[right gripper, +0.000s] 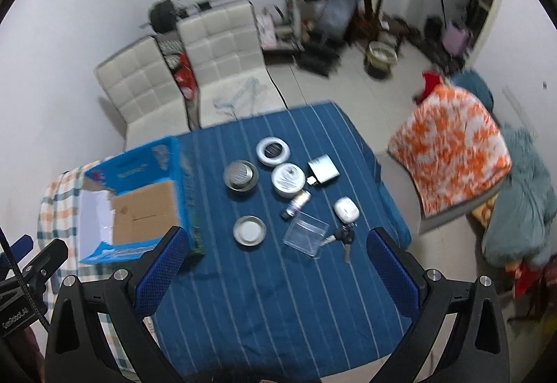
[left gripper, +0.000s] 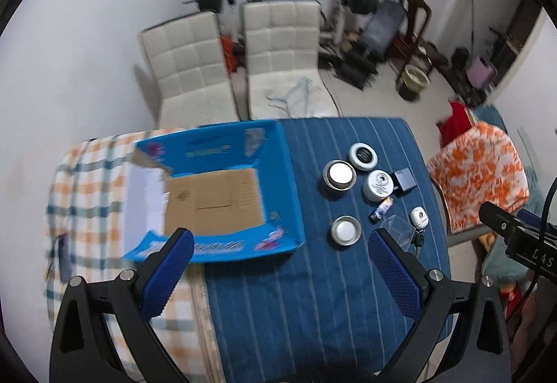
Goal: Organize rigid objects
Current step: 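Move left gripper to the metal mesh canister while right gripper approaches the white cream jar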
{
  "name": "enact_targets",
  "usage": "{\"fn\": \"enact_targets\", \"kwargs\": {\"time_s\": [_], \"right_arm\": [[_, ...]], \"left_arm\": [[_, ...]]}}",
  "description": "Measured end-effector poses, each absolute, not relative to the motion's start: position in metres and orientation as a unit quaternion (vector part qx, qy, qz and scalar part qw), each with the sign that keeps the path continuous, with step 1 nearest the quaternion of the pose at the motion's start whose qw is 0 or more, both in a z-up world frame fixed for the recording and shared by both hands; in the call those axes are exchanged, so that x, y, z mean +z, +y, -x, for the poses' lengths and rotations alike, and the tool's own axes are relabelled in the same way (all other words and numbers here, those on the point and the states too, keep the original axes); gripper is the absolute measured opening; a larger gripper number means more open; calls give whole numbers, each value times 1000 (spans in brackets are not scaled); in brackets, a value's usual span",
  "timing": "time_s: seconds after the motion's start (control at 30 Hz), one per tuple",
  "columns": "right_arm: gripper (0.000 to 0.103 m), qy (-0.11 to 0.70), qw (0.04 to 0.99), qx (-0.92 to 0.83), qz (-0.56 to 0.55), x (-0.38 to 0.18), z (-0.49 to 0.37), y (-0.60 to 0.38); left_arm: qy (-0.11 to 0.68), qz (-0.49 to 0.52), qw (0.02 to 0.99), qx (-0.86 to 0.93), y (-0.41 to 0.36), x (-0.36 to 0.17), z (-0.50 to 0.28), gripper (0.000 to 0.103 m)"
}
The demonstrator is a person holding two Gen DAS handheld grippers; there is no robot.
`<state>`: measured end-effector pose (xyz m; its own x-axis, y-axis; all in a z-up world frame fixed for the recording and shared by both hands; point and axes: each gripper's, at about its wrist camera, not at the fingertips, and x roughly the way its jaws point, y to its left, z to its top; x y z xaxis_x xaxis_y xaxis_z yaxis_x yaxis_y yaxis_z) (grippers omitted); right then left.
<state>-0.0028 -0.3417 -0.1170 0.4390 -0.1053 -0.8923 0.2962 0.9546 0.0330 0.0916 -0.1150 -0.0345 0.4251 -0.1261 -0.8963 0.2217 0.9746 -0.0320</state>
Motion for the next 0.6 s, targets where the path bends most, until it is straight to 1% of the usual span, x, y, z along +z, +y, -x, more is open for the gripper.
{"fn": "enact_targets", "kwargs": {"time_s": [0.2,0.3,0.47,0.6], "right_arm": [[103,561,808,-146,-103,-181,-59,-416],[103,596,782,-134,-123,-223,-96,-447],[103,660,721,-134,-163,-307,-128,-481],[103,694,674,-140,-213,-367,-126,-482]], "left_arm": [[580,-68,801,-131,-176,-98,-162,103],[605,-89,779,-140,-201,-132,-186,103],[636,-128,748,-137,-229,-189,-194,103],[664,-155,721,-125,-234,-229,-187,103]]}}
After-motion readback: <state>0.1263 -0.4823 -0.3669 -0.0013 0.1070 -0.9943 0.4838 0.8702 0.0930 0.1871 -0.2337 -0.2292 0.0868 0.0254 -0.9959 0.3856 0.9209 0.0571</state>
